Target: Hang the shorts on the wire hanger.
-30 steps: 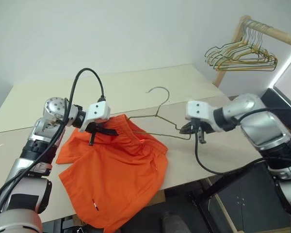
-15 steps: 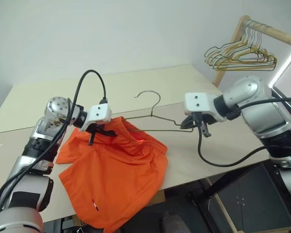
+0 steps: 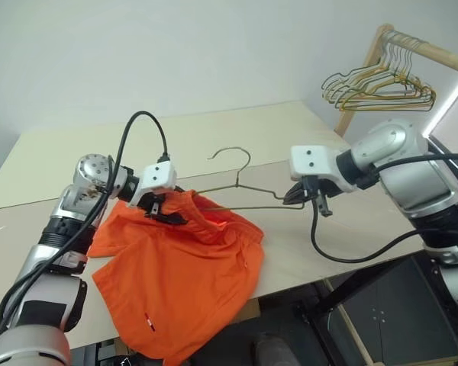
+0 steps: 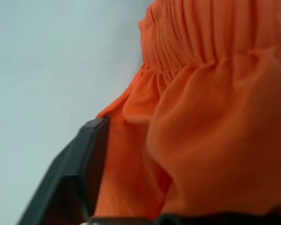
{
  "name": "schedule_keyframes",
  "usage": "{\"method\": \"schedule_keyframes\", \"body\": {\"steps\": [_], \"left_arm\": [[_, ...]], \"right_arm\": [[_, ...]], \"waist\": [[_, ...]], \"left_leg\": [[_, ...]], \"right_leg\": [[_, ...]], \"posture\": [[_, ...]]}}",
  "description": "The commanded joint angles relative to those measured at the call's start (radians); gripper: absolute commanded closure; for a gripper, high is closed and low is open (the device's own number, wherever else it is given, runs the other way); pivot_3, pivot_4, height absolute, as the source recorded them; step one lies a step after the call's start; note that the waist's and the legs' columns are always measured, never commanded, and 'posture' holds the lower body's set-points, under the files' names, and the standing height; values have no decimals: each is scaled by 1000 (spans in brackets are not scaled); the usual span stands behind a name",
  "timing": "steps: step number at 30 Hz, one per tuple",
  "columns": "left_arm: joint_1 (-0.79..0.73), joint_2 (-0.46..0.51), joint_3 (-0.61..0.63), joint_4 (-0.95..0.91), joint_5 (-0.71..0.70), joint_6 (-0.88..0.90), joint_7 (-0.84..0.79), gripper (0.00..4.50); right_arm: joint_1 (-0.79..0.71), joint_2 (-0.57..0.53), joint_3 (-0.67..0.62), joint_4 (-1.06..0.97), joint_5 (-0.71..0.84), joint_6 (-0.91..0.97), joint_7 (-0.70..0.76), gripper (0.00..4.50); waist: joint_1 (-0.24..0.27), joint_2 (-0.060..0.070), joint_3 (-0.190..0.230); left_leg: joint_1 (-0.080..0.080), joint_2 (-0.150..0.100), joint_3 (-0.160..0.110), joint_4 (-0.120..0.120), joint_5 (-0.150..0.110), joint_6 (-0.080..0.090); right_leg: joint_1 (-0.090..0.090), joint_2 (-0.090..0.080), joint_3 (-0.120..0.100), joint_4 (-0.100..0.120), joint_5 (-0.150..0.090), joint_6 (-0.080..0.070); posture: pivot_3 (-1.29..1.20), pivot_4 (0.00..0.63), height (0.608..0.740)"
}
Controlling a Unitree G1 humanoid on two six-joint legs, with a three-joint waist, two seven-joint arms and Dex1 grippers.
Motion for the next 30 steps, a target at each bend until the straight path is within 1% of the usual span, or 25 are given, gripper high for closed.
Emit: {"method": "schedule_keyframes", "body": {"steps": [1, 4, 7, 11, 13, 16, 19, 22, 24, 26, 30], "left_arm": [[-39, 43, 23, -19, -21, -64, -42, 8], [-58, 102, -8, 7, -38, -116, -73, 8], [-98, 127, -29, 59, -56, -160, -73, 8], [-180, 96, -5, 155, -42, -201, -73, 8], [-214, 70, 14, 174, -51, -181, -67, 8], [-198, 72, -18, 89, -136, -109, -72, 8], [-149, 81, -62, 3, -179, -81, -73, 8], [-132, 70, -72, -11, -165, -78, -73, 8], [-129, 62, -79, -8, -150, -87, -73, 8], [-132, 51, -76, 3, -135, -93, -73, 8], [-147, 22, -54, 36, -106, -95, -50, 8]], "right_arm": [[-45, 1, -40, -19, 22, 46, 14, 4500], [-59, -1, -37, -13, 31, 78, 24, 4500], [-68, -7, -32, -11, 33, 91, 34, 4500], [-84, -15, -23, -9, 34, 113, 58, 4500], [-93, -17, -15, -17, 35, 137, 72, 4500], [-98, -17, 2, -40, 34, 177, 79, 4500], [-94, -7, 17, -67, 32, 226, 65, 4500], [-87, -9, 23, -92, 42, 254, 66, 4500], [-89, -8, 25, -105, 52, 281, 63, 4500], [-88, -11, 27, -120, 61, 293, 62, 4500], [-82, -15, 33, -144, 75, 317, 55, 4500]], "waist": [[0, 0, 0], [-2, 0, 0], [-1, 0, 0], [5, 0, 0], [6, 0, 0], [0, 0, 0], [-6, 1, 0], [-13, 1, 0], [-15, 1, 0], [-17, 1, 0], [-22, 1, 0]], "left_leg": [[0, 0, 0, 0, 0, 0], [0, 0, 0, 0, 0, 0], [0, 0, 0, 0, 0, 0], [-1, 0, 0, 1, 0, 0], [-2, 0, 0, 2, 0, 0], [-3, 0, 0, 2, 0, 0], [-4, 0, -1, 2, 0, 1], [-4, 0, 0, 2, 0, 1], [-8, 0, 0, 5, 0, 0], [-11, 0, -1, 7, 0, 1], [-13, 0, -1, 9, -1, 2]], "right_leg": [[0, 0, 0, 0, 0, 0], [0, 0, 0, 0, 0, 0], [0, 0, 0, 0, 0, 0], [0, -1, -1, 0, 0, 0], [-1, -1, -1, 0, 0, 0], [-2, -1, -1, 1, 0, 0], [-4, 0, 0, 9, -1, 1], [-6, 0, 1, 12, -1, 1], [-10, 0, 1, 14, -1, 1], [-12, 0, 1, 15, -1, 1], [-13, 0, 1, 15, -1, 1]], "posture": [[-178, 0, 740], [-177, 0, 740], [-176, 0, 740], [-177, 0, 740], [-179, 0, 740], [-180, 0, 740], [-181, 0, 740], [-192, 0, 740], [-192, 0, 740], [-199, 0, 740], [-202, 0, 740]]}}
